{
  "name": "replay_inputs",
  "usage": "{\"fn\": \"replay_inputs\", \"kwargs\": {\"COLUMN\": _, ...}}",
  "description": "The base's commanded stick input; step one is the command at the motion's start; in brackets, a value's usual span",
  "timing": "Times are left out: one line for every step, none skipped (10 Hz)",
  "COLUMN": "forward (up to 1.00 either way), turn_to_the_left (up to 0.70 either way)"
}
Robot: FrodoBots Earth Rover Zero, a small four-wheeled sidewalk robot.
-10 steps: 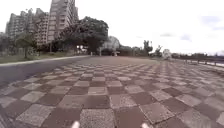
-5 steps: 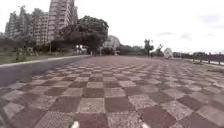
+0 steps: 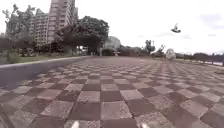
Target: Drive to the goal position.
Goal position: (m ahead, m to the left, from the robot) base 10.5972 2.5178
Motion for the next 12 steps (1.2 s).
{"fn": "replay_inputs", "kwargs": {"forward": 1.00, "turn_to_the_left": 0.00}}
{"fn": "replay_inputs", "kwargs": {"forward": 1.00, "turn_to_the_left": 0.00}}
{"fn": "replay_inputs", "kwargs": {"forward": 1.00, "turn_to_the_left": 0.00}}
{"fn": "replay_inputs", "kwargs": {"forward": 1.00, "turn_to_the_left": 0.00}}
{"fn": "replay_inputs", "kwargs": {"forward": 1.00, "turn_to_the_left": 0.00}}
{"fn": "replay_inputs", "kwargs": {"forward": 1.00, "turn_to_the_left": 0.00}}
{"fn": "replay_inputs", "kwargs": {"forward": 1.00, "turn_to_the_left": 0.00}}
{"fn": "replay_inputs", "kwargs": {"forward": 1.00, "turn_to_the_left": 0.00}}
{"fn": "replay_inputs", "kwargs": {"forward": 1.00, "turn_to_the_left": 0.00}}
{"fn": "replay_inputs", "kwargs": {"forward": 1.00, "turn_to_the_left": 0.00}}
{"fn": "replay_inputs", "kwargs": {"forward": 1.00, "turn_to_the_left": 0.00}}
{"fn": "replay_inputs", "kwargs": {"forward": 1.00, "turn_to_the_left": 0.00}}
